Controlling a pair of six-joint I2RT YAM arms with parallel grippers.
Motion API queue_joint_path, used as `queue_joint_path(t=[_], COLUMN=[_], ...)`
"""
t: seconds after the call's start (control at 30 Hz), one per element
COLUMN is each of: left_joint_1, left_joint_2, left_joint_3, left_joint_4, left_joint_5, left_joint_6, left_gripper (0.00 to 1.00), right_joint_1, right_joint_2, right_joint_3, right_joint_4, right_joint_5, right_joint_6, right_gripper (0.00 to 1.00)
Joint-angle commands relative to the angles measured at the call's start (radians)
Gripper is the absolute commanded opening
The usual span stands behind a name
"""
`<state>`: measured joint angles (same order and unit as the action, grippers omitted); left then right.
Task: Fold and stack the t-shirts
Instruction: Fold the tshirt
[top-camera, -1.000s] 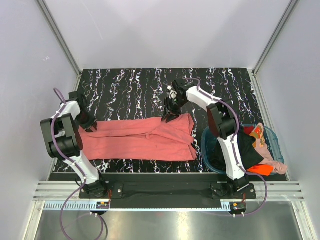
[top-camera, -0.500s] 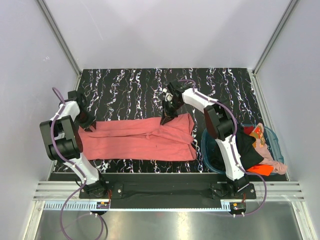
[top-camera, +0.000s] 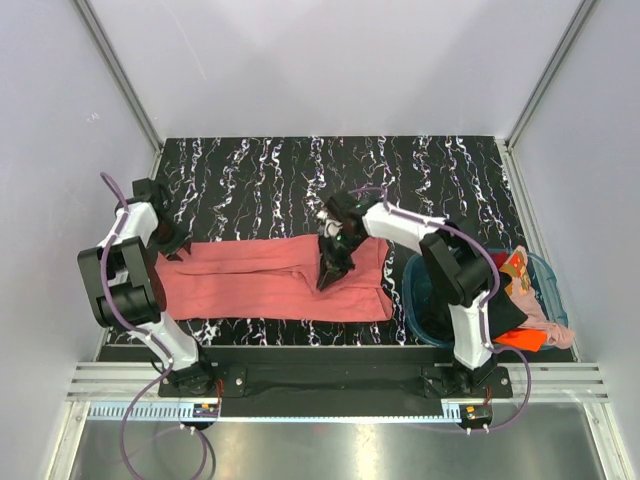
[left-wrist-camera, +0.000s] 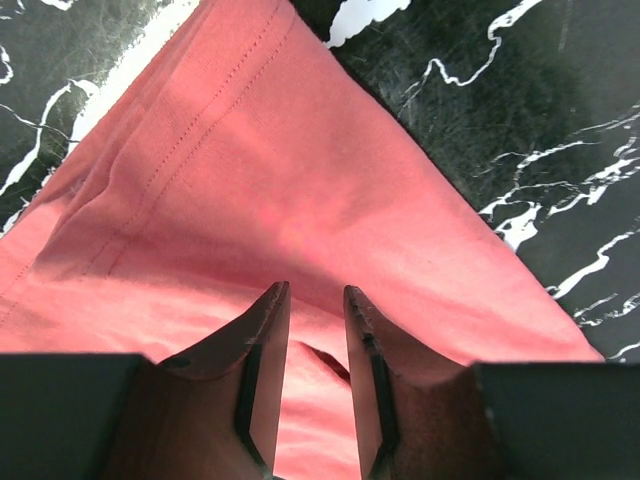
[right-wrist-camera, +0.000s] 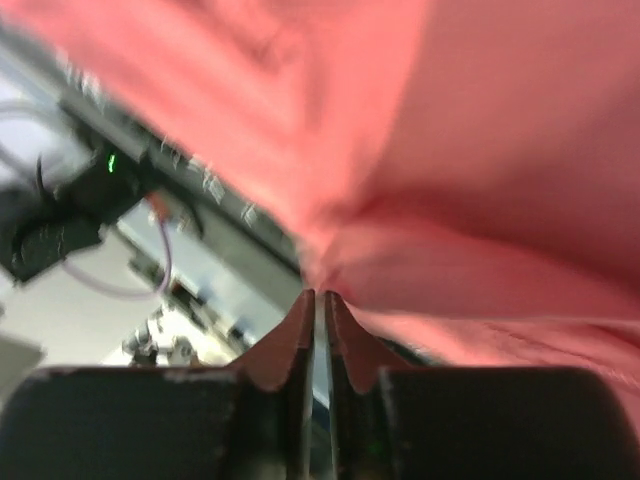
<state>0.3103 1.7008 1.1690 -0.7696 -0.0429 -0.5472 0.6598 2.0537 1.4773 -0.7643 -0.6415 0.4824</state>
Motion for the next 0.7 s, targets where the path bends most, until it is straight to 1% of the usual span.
queue_joint_path(t=[0.0, 0.03, 0.07, 0.1, 0.13, 0.17, 0.2, 0.23, 0.3, 0.33, 0.37, 0.4, 0.47, 0.5, 0.53, 0.57, 0.6, 0.67], left_joint_1=[0.004, 0.004, 0.004, 0.004, 0.004, 0.004, 0.004, 0.006, 0.004, 0.003, 0.003, -0.007, -0.033, -0.086, -0.121, -0.163, -0.253, -0.356], left_joint_2=[-0.055, -0.059, -0.062, -0.064, -0.073, -0.081, -0.085, -0.095, -0.115, -0.122, -0.139, -0.15, -0.182, -0.225, -0.252, -0.282, -0.337, -0.378], left_joint_3=[0.004, 0.003, 0.003, 0.001, 0.0, -0.002, -0.002, -0.008, -0.015, -0.022, -0.026, -0.032, -0.064, -0.078, -0.098, -0.141, -0.167, -0.231], left_joint_4=[0.003, -0.002, -0.003, -0.005, -0.01, -0.014, -0.014, -0.016, -0.016, -0.017, -0.017, -0.014, -0.017, -0.013, -0.004, 0.009, 0.036, 0.076], left_joint_5=[-0.028, -0.028, -0.028, -0.026, -0.026, -0.028, -0.029, -0.031, -0.026, -0.022, -0.011, 0.027, 0.063, 0.092, 0.101, 0.115, 0.138, 0.159], left_joint_6=[0.015, 0.015, 0.016, 0.02, 0.023, 0.027, 0.029, 0.035, 0.041, 0.049, 0.055, 0.062, 0.067, 0.067, 0.059, 0.049, 0.014, -0.031], left_gripper=[0.34, 0.34, 0.34, 0.34, 0.34, 0.34, 0.35, 0.35, 0.37, 0.37, 0.38, 0.4, 0.41, 0.44, 0.49, 0.5, 0.51, 0.52], right_joint_1=[0.087, 0.096, 0.103, 0.106, 0.097, 0.086, 0.071, 0.023, -0.029, -0.082, -0.097, -0.109, -0.124, -0.127, -0.132, -0.146, -0.155, -0.178], right_joint_2=[-0.07, -0.075, -0.081, -0.102, -0.121, -0.141, -0.18, -0.199, -0.222, -0.221, -0.216, -0.211, -0.204, -0.205, -0.205, -0.201, -0.198, -0.198], right_joint_3=[-0.035, -0.035, -0.04, -0.048, -0.054, -0.054, -0.058, -0.061, -0.077, -0.08, -0.075, -0.066, -0.042, -0.041, -0.041, -0.04, -0.038, -0.049], right_joint_4=[0.059, 0.04, 0.028, 0.025, 0.011, -0.004, -0.018, -0.029, -0.015, -0.01, -0.015, -0.044, -0.082, -0.104, -0.11, -0.119, -0.136, -0.138], right_joint_5=[-0.153, -0.17, -0.187, -0.219, -0.21, -0.173, -0.065, -0.02, 0.055, 0.083, 0.118, 0.193, 0.29, 0.366, 0.396, 0.463, 0.483, 0.503], right_joint_6=[0.009, -0.008, -0.028, -0.056, -0.073, -0.091, -0.102, -0.103, -0.085, -0.077, -0.071, -0.088, -0.1, -0.114, -0.122, -0.123, -0.129, -0.136], right_gripper=[0.18, 0.29, 0.33, 0.34, 0.35, 0.38, 0.41, 0.42, 0.49, 0.5, 0.5, 0.5, 0.54, 0.58, 0.61, 0.63, 0.66, 0.66])
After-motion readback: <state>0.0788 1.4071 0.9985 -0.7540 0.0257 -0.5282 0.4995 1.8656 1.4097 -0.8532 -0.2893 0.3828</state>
